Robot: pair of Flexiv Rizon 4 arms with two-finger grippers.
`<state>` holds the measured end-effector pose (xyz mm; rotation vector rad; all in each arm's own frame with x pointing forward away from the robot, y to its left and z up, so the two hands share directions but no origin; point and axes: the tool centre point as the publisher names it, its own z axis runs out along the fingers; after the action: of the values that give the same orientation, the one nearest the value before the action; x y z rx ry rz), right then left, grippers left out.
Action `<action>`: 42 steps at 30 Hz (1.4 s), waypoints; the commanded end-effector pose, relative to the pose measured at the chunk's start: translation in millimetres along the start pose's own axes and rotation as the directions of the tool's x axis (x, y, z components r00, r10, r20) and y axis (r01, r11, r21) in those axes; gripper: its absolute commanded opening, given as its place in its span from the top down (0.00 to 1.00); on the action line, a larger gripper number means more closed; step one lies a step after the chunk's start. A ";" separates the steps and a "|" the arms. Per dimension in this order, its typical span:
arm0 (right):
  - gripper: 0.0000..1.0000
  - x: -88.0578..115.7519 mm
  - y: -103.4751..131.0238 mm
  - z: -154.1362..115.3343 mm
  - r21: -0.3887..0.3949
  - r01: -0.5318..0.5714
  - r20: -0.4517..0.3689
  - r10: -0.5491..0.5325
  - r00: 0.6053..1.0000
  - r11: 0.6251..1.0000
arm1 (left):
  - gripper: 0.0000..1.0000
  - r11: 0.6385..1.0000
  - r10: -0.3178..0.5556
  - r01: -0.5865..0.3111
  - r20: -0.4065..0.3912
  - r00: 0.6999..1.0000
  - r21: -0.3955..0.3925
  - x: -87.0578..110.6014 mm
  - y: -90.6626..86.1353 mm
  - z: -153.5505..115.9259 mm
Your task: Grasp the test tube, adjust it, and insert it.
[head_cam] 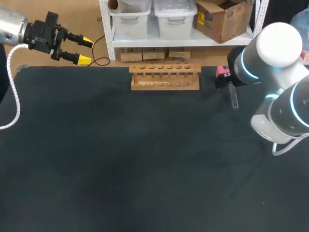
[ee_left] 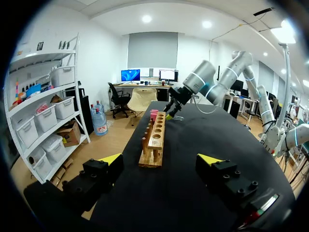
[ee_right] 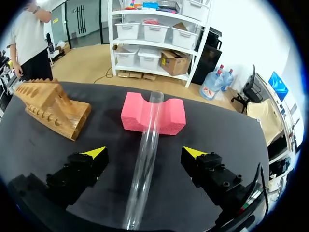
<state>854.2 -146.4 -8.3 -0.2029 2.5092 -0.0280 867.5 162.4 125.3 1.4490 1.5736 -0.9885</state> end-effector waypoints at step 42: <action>1.00 2.7 -0.3 -3.5 0.021 -0.054 -0.073 0.055 0.996 0.998 | 0.00 1.000 0.001 -0.001 -0.001 1.000 0.003 0.3 1.7 0.2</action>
<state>854.8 -147.4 -10.1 -0.1360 2.5954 -0.0283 867.5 162.3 125.3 1.4490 1.5736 -0.9886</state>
